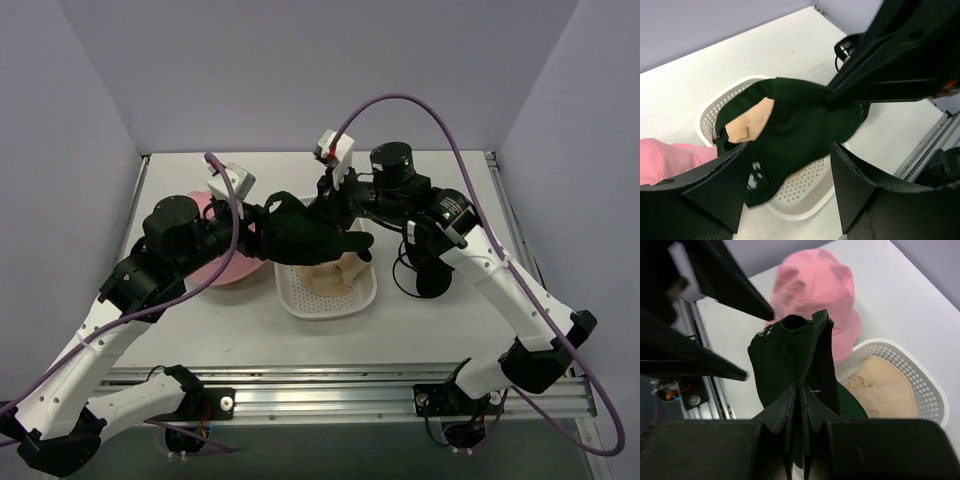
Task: Stack the hats
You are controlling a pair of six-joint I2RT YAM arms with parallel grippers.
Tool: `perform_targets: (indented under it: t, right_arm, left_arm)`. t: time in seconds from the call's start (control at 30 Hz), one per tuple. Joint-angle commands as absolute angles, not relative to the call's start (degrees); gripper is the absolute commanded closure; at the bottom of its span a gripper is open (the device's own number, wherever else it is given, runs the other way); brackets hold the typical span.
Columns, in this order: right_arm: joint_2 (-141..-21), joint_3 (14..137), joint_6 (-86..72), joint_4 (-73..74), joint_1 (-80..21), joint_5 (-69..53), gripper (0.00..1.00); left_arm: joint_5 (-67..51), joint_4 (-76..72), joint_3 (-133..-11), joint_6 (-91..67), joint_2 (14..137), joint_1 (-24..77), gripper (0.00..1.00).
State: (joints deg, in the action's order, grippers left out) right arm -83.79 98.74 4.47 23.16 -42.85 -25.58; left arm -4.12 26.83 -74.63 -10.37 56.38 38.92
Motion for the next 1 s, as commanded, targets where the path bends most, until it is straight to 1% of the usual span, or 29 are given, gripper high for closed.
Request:
perform_targets:
  t: [0.0, 0.17, 0.23, 0.3, 0.33, 0.37, 0.47, 0.5, 0.57, 0.6, 0.63, 0.67, 0.7, 0.73, 0.77, 0.8, 0.87, 0.9, 0.97]
  right_arm:
    - [-78.6, 97.8, 0.8, 18.5, -44.5, -27.7, 1.00]
    - [-76.9, 97.1, 0.0, 18.5, -45.3, -27.3, 1.00]
    - [-76.7, 96.9, 0.0, 18.3, -45.4, -27.1, 1.00]
    - [-76.6, 96.8, 0.0, 18.2, -45.4, -27.2, 1.00]
    - [-76.6, 96.6, 0.0, 18.0, -45.3, -27.2, 1.00]
    - [-76.6, 96.5, 0.0, 17.8, -45.3, -27.2, 1.00]
    - [-76.9, 96.5, -1.6, 17.7, -45.3, -27.1, 1.00]
    - [-77.1, 96.5, -1.7, 17.6, -45.3, -26.7, 1.00]
    - [-77.6, 96.3, -1.8, 17.8, -45.4, -25.5, 1.00]
    - [-78.3, 96.2, -2.4, 18.2, -45.3, -21.5, 0.99]
    - [-78.3, 96.2, -2.4, 18.2, -45.3, -21.4, 0.99]
    - [-78.7, 96.1, -3.3, 18.4, -45.3, -19.6, 0.97]
    - [-79.0, 96.1, -4.2, 18.9, -45.3, -15.0, 0.85]
    - [-79.1, 95.8, -5.3, 19.0, -45.3, -12.3, 0.79]
    - [-78.9, 95.5, -7.4, 19.1, -45.3, -9.7, 0.74]
    - [-78.1, 94.8, -8.6, 18.2, -45.3, -4.6, 0.67]
    - [-75.6, 92.0, -12.4, 16.8, -45.4, -0.2, 0.61]
    - [-74.6, 90.9, -13.6, 15.5, -45.4, 4.3, 0.59]
    - [-72.5, 87.1, -15.7, 13.9, -45.4, 7.5, 0.57]
  left_arm:
    - [-8.3, 30.6, -76.7, -3.6, 56.3, 39.3, 0.29]
    - [-9.7, 29.7, -74.6, -0.8, 55.5, 39.4, 0.29]
    - [-11.8, 29.5, -74.6, -0.6, 56.2, 39.5, 0.31]
    - [-12.4, 29.1, -74.5, -0.5, 56.5, 39.7, 0.37]
    - [-12.8, 29.0, -74.5, -0.5, 57.2, 39.9, 0.41]
    - [-13.4, 29.0, -74.6, -0.4, 57.6, 39.9, 0.51]
    - [-14.7, 29.1, -75.0, -1.0, 59.2, 40.2, 0.73]
    - [-15.1, 29.1, -75.5, -1.3, 59.6, 40.1, 0.85]
    - [-16.3, 28.4, -75.6, -3.1, 59.9, 40.1, 0.95]
    - [-16.0, 26.6, -75.4, -6.6, 59.4, 40.1, 0.97]
    - [-16.0, 26.6, -75.4, -6.7, 59.4, 40.1, 0.98]
    - [-15.4, 26.3, -75.6, -8.2, 59.0, 40.1, 0.97]
    - [-14.5, 25.8, -75.8, -11.2, 58.9, 40.1, 0.98]
    - [-12.4, 25.6, -75.9, -12.7, 58.8, 40.1, 0.98]
    - [-11.3, 25.5, -76.6, -14.2, 58.8, 40.1, 0.98]
    - [-10.0, 25.7, -77.2, -17.0, 59.0, 40.1, 0.97]
    - [-7.3, 26.0, -78.0, -19.4, 59.4, 40.1, 0.98]
    - [-6.8, 25.9, -78.7, -21.4, 59.5, 40.1, 0.98]
    - [-5.4, 25.8, -79.3, -23.4, 59.8, 40.1, 0.97]
